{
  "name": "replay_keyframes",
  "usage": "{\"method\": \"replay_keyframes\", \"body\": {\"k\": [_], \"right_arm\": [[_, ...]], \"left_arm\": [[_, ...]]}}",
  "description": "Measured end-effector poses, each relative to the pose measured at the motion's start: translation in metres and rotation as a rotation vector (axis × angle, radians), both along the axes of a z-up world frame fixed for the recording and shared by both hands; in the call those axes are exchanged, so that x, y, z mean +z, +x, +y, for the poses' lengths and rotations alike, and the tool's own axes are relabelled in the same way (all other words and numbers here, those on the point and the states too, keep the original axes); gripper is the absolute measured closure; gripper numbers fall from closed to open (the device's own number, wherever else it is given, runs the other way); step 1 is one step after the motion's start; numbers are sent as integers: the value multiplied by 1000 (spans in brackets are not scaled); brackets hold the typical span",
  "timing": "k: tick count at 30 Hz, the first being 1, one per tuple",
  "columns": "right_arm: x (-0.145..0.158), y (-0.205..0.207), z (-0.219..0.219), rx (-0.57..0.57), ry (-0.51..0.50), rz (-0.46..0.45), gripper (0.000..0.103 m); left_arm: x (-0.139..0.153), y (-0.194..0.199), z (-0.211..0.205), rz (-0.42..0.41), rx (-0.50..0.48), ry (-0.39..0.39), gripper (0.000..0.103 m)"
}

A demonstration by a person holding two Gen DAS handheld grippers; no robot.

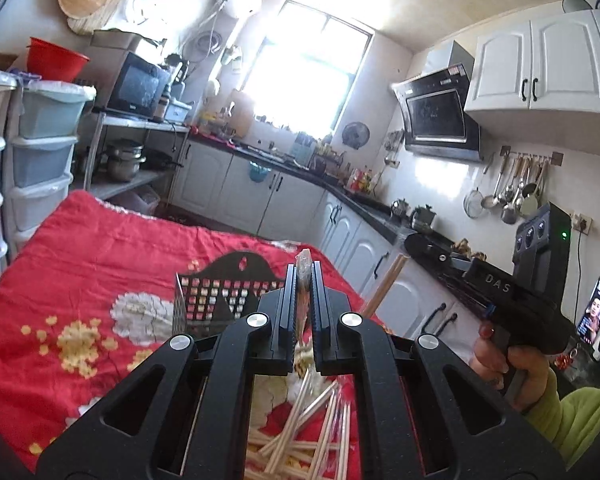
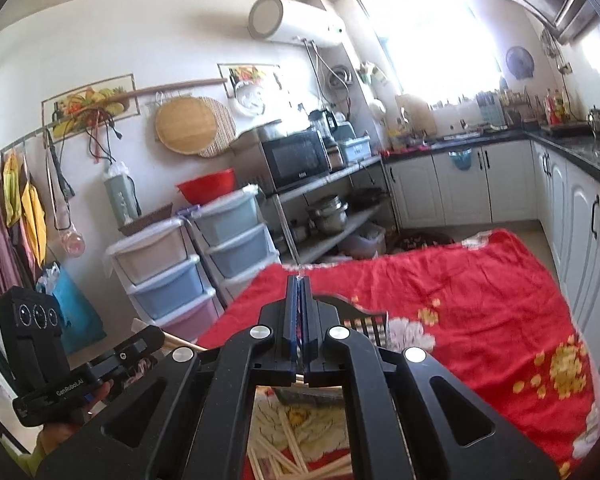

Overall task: Organize utensils
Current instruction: 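Lift the chopsticks with the left tool and carry them over the green caddy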

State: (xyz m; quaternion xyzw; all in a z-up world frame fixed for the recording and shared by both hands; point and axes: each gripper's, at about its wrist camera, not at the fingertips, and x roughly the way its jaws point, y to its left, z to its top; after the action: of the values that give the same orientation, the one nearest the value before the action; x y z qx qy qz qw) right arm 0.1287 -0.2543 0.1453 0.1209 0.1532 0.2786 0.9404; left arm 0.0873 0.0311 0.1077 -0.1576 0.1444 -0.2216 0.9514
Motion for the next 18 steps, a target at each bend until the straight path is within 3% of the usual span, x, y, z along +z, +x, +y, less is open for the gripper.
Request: {"method": "replay_keyframes", "body": {"k": [8,18], "right_arm": [[33,5,5,38,34,-71,101],[62,22,13,26,30,-146,101]], "left_arm": [[30,2,10,-84,44,-23,100],[52,13,15,-126,101,-3,100]]}}
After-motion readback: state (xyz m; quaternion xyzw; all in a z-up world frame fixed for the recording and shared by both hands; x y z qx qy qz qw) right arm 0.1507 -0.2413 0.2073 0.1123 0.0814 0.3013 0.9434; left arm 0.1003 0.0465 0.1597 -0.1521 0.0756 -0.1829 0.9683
